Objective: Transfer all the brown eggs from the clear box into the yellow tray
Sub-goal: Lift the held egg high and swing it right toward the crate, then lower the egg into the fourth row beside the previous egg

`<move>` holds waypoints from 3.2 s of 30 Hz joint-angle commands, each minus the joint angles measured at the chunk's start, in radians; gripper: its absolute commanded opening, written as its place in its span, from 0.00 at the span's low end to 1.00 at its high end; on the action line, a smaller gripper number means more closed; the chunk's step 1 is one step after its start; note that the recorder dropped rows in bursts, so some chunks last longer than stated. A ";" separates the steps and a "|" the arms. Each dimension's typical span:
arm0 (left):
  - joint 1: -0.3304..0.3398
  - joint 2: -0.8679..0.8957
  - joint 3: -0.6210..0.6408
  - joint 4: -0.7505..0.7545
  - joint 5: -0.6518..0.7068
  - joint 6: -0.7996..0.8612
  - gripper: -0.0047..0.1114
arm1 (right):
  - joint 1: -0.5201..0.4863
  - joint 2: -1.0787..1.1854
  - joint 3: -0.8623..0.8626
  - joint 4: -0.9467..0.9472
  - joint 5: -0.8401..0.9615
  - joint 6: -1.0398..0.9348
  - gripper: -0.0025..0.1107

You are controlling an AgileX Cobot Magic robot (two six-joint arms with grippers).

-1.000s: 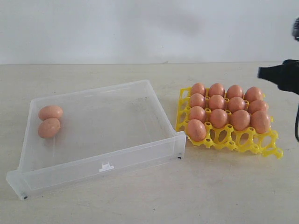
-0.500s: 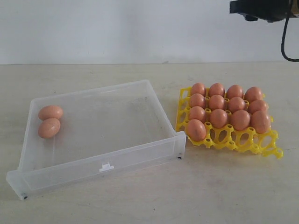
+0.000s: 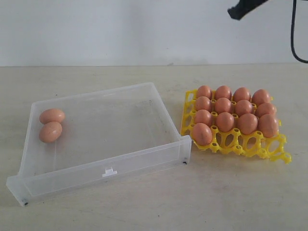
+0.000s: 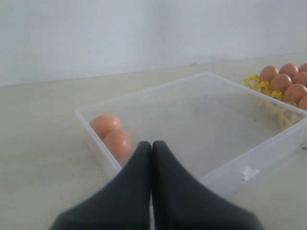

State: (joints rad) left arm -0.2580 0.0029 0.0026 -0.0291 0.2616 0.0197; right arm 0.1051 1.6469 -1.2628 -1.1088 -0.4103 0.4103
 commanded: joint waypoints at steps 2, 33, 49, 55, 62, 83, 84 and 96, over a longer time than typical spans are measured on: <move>0.000 -0.003 -0.003 -0.008 -0.007 0.001 0.00 | -0.003 0.067 -0.005 0.616 -0.361 -0.118 0.02; 0.000 -0.003 -0.003 -0.008 -0.007 0.001 0.00 | -0.226 0.133 0.547 -0.283 -0.476 0.592 0.02; 0.000 -0.003 -0.003 -0.008 -0.007 0.001 0.00 | -0.154 0.133 0.547 -0.327 -0.370 0.578 0.02; 0.000 -0.003 -0.003 -0.008 -0.007 0.001 0.00 | -0.154 0.133 0.547 -0.328 -0.400 0.584 0.02; 0.000 -0.003 -0.003 -0.008 -0.007 0.001 0.00 | -0.154 0.133 0.547 -0.378 -0.400 0.584 0.02; 0.000 -0.003 -0.003 -0.008 -0.007 0.001 0.00 | -0.154 0.133 0.547 -0.324 -0.400 0.584 0.55; 0.000 -0.003 -0.003 -0.008 -0.007 0.001 0.00 | -0.154 0.133 0.547 -0.316 -0.400 0.584 0.56; 0.000 -0.003 -0.003 -0.008 -0.007 0.001 0.00 | -0.151 0.125 0.541 -0.261 -0.610 0.593 0.41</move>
State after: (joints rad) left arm -0.2580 0.0029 0.0026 -0.0291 0.2616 0.0197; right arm -0.0497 1.7926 -0.7184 -1.3845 -0.8660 1.0013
